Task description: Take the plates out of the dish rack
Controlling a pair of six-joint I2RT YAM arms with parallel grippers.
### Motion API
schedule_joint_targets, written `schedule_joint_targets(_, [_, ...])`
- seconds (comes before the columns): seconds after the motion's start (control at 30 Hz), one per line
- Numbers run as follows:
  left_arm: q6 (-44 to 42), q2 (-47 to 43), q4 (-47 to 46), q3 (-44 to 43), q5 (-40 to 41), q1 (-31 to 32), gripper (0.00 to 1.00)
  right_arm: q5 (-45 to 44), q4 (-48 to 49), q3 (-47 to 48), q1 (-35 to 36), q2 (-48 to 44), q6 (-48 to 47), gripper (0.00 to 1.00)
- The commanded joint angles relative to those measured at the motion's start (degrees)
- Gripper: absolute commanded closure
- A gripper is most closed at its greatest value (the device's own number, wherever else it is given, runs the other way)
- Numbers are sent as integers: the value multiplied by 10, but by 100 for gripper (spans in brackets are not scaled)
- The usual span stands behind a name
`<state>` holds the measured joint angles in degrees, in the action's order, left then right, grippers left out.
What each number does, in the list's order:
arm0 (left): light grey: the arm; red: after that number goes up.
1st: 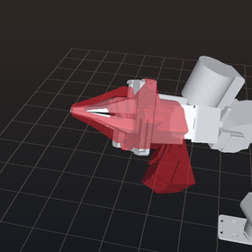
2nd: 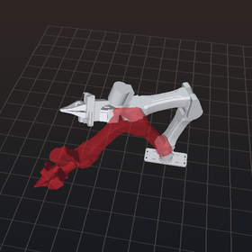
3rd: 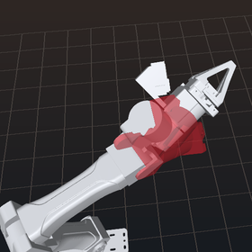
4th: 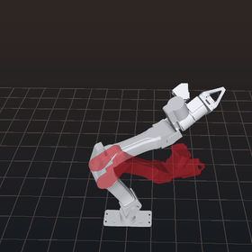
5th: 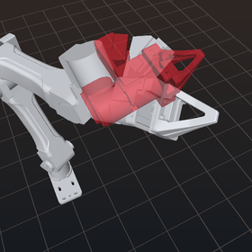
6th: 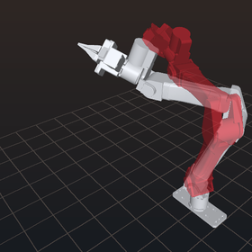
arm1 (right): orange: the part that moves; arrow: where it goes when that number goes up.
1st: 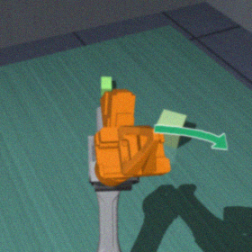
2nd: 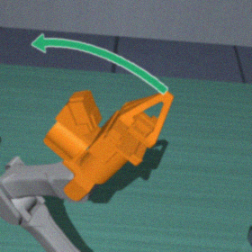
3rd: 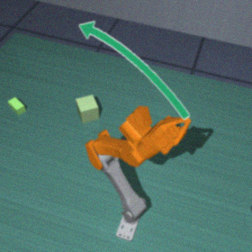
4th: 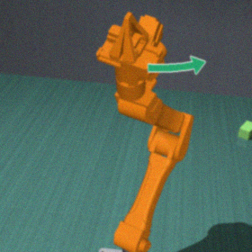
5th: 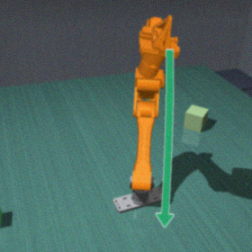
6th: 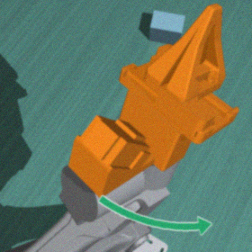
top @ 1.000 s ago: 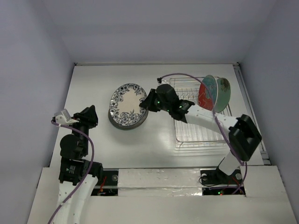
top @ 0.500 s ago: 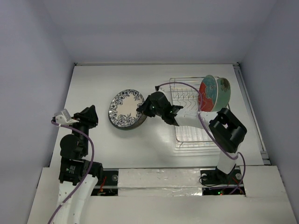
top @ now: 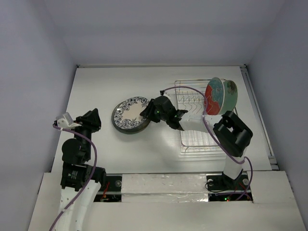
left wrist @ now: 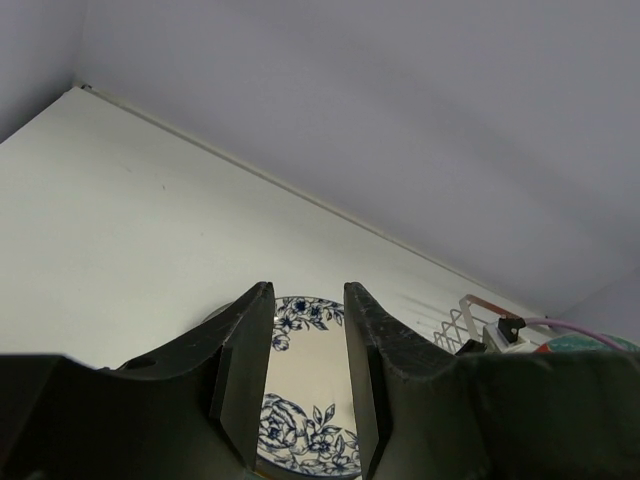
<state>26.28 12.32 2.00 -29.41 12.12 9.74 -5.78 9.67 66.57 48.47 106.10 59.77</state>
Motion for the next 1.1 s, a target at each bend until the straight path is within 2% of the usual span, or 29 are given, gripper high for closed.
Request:
schedule_joint_targets(0.0, [0,3,-26,-11,-3,3,69,-17,8,11,4,-15,-23,52])
schedule_joint_targets(0.07, [0,1,-26,-11,-3,3,69,-25,-6,10,4,-20,-38,48])
schedule_joint_targets(0.17, [-1,2,-27,-11,-3,3,69,-39,-45,20,4,-32,-64,36])
schedule_joint_targets(0.2, [0,1,-27,-11,-3,3,69,-48,-78,25,4,-34,-73,30])
schedule_joint_targets(0.3, [0,0,-27,-11,-3,3,69,-73,-159,52,4,-37,-115,19])
schedule_joint_targets(0.5, [0,-5,-27,-10,-3,3,69,-128,-245,66,4,-45,-166,12])
schedule_joint_targets(0.63, [-1,-5,-27,-10,-3,3,69,-157,-269,55,4,-90,-185,12])
schedule_joint_targets(0.7, [-1,-6,-27,-10,-3,3,69,-162,-277,40,4,-131,-206,17])
schedule_joint_targets(0.8, [-1,-6,-27,-10,-3,3,69,-188,-310,31,4,-229,-237,40])
schedule_joint_targets(0.83, [-1,-7,-26,-11,-3,3,69,-218,-324,33,4,-251,-244,68])
schedule_joint_targets(0.87, [-1,-8,-26,-10,-3,3,69,-233,-341,36,-2,-291,-257,81])
schedule_joint_targets(0.9, [-1,-8,-26,-10,-3,3,69,-248,-369,37,-23,-308,-265,99])
schedule_joint_targets(1.0, [0,-11,-26,-10,-3,3,69,-270,-403,24,-86,-356,-299,100])
schedule_joint_targets(1.07, [-1,-12,-26,-11,-3,3,69,-266,-416,17,-164,-367,-329,100])
